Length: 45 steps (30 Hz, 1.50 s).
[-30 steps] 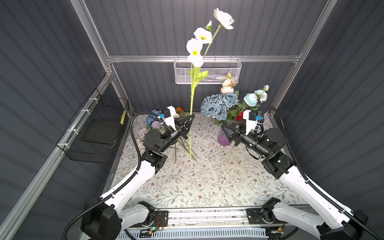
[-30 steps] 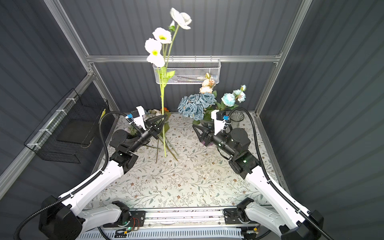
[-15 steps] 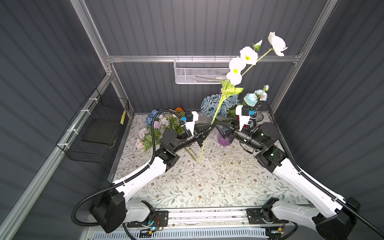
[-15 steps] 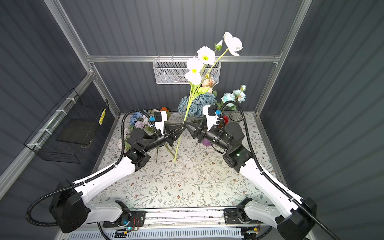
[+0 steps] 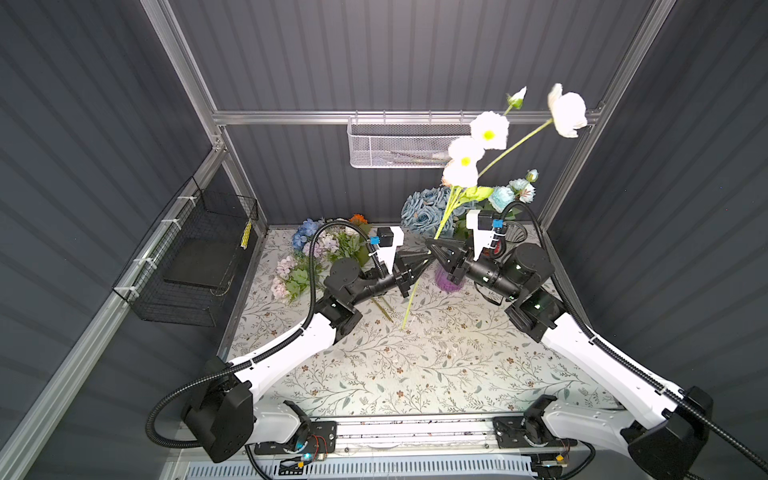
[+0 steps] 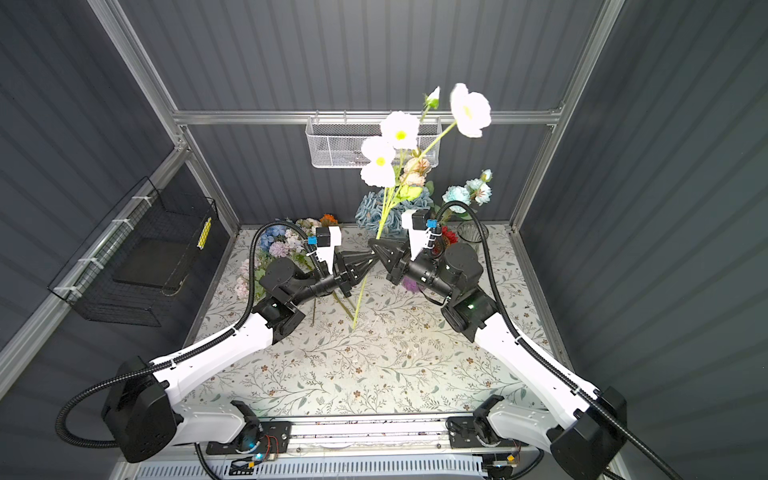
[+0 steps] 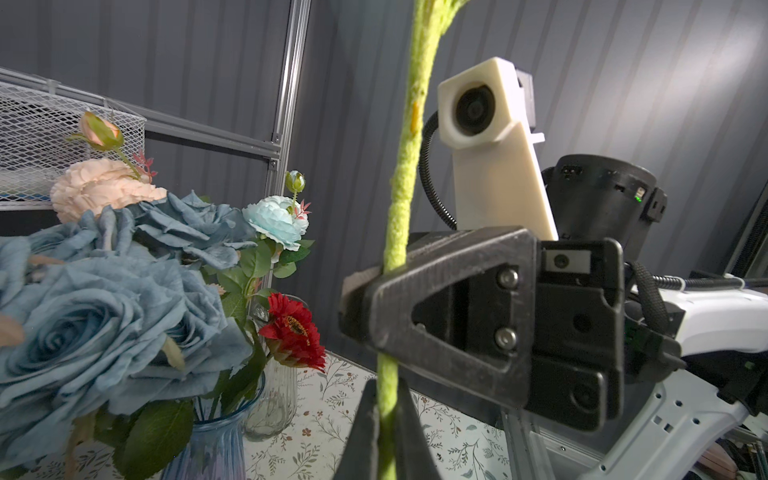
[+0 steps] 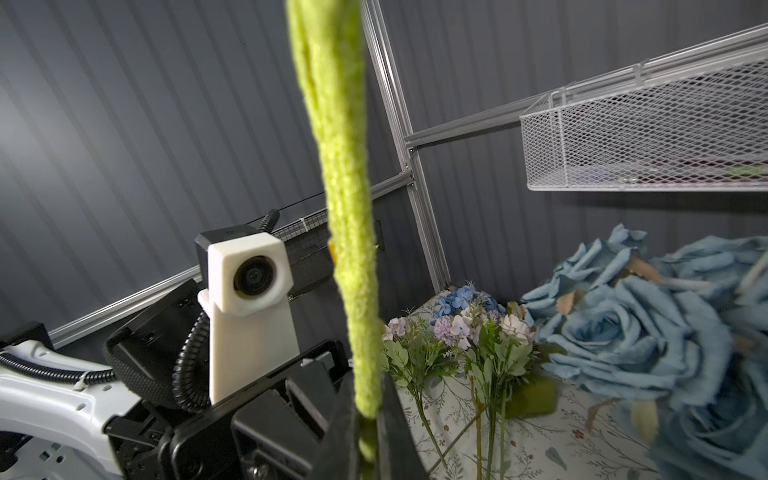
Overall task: Arrange the flowers into the vase
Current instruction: 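Raise the white poppies with the left gripper while the right gripper grasps the stem, then carry the white poppies over the vase with the right gripper while the left releases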
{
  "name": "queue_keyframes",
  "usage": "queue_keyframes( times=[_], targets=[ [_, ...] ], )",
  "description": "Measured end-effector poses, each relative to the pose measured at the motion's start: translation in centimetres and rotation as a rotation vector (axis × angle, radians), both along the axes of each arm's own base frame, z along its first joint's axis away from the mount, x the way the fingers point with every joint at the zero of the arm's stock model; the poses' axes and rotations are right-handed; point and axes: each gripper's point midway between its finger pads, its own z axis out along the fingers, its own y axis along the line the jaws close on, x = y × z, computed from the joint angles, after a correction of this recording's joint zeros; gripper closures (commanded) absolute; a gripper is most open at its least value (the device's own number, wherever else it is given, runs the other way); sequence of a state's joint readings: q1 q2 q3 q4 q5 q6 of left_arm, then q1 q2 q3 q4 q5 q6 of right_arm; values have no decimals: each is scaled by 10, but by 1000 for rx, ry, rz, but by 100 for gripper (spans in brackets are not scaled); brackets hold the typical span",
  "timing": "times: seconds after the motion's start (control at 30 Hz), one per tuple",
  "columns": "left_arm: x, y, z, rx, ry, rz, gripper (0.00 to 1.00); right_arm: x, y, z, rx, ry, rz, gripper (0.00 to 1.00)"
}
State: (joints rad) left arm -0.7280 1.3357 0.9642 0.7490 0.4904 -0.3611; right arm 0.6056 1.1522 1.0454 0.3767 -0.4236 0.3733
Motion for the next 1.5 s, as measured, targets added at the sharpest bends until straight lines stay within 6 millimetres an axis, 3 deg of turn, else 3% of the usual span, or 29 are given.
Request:
queue_keyframes(
  times=[0.03,0.07,0.3,0.5,0.63,0.77,0.83,0.97,1.07,1.27,1.5],
  targets=[
    [0,0,0,0,0,-1,12,0,0,0,-2,-1,-3,100],
    [0,-1,-1,2,3,-2,0,1,-1,0,-2,-3,-6,100],
    [0,0,-2,7,23,5,0,2,-18,-4,-58,-24,-108,100],
    [12,3,-16,30,69,70,0,-4,-59,-25,-152,-35,-289,100],
    [27,3,-42,77,113,140,0,-5,-89,-58,-224,6,-413,100],
    [49,-8,-87,160,174,185,0,2,-112,-88,-294,50,-512,100],
    [58,-14,-114,211,208,197,0,7,-121,-93,-314,54,-555,100],
    [79,-27,-160,299,259,219,0,18,-139,-84,-304,21,-637,100],
    [97,-39,-169,316,262,241,0,27,-147,-68,-270,-41,-680,100],
    [134,-57,-151,273,206,312,3,47,-138,-44,-244,-169,-689,100],
    [168,-60,-131,230,156,379,21,56,-128,-5,-213,-310,-682,100]
  ],
)
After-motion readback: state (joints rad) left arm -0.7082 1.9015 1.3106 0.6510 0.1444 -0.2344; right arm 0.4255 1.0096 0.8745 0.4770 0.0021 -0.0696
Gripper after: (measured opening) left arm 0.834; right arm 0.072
